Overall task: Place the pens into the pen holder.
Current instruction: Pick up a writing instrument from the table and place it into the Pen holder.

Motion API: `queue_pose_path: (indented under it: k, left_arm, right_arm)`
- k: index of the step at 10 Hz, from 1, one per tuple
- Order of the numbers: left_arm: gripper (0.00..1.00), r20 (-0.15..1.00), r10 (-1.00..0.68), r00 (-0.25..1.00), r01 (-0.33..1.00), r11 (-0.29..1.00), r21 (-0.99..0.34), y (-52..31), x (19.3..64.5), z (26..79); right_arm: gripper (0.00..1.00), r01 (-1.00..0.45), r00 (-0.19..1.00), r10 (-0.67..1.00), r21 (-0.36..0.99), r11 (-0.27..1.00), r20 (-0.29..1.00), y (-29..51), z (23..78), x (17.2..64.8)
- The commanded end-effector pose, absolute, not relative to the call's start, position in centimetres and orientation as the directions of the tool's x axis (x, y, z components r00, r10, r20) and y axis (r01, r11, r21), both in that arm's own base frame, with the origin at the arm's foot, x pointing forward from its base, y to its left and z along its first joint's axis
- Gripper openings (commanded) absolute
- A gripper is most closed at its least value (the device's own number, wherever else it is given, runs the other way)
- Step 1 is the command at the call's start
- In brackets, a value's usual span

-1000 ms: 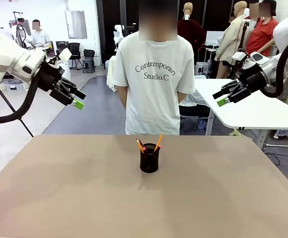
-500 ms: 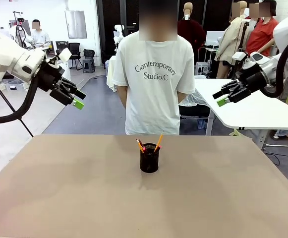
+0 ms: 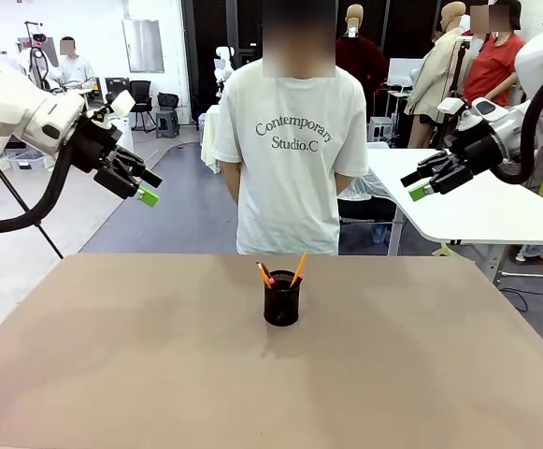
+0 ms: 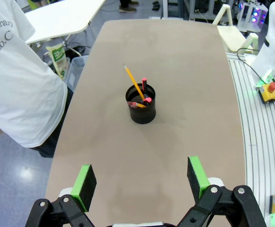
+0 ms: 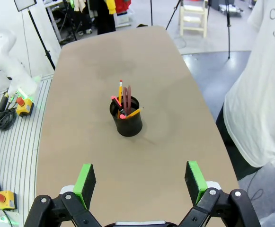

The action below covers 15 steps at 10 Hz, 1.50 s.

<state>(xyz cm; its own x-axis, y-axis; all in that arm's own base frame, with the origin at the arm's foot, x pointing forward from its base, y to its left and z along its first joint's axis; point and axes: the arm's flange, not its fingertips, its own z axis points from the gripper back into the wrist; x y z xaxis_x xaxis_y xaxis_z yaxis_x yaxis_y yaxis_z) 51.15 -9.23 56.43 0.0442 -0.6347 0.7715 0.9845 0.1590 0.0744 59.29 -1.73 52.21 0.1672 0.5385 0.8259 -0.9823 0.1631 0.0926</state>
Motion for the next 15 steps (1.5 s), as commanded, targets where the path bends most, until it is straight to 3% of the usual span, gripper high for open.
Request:
queue_pose_path:
  k: [1, 15]
  left_arm:
    - [1.00, 0.768, -0.639, 0.041, 0.984, 0.158, 0.079, -9.17, 51.16, 56.64]
    - [1.00, 0.768, -0.639, 0.041, 0.984, 0.158, 0.079, -9.17, 51.16, 56.64]
  right_arm:
    - [1.00, -0.982, 0.165, 0.539, 0.089, 0.165, 0.826, -1.78, 52.44, 59.20]
    - [1.00, -0.982, 0.165, 0.539, 0.089, 0.165, 0.826, -1.78, 52.44, 59.20]
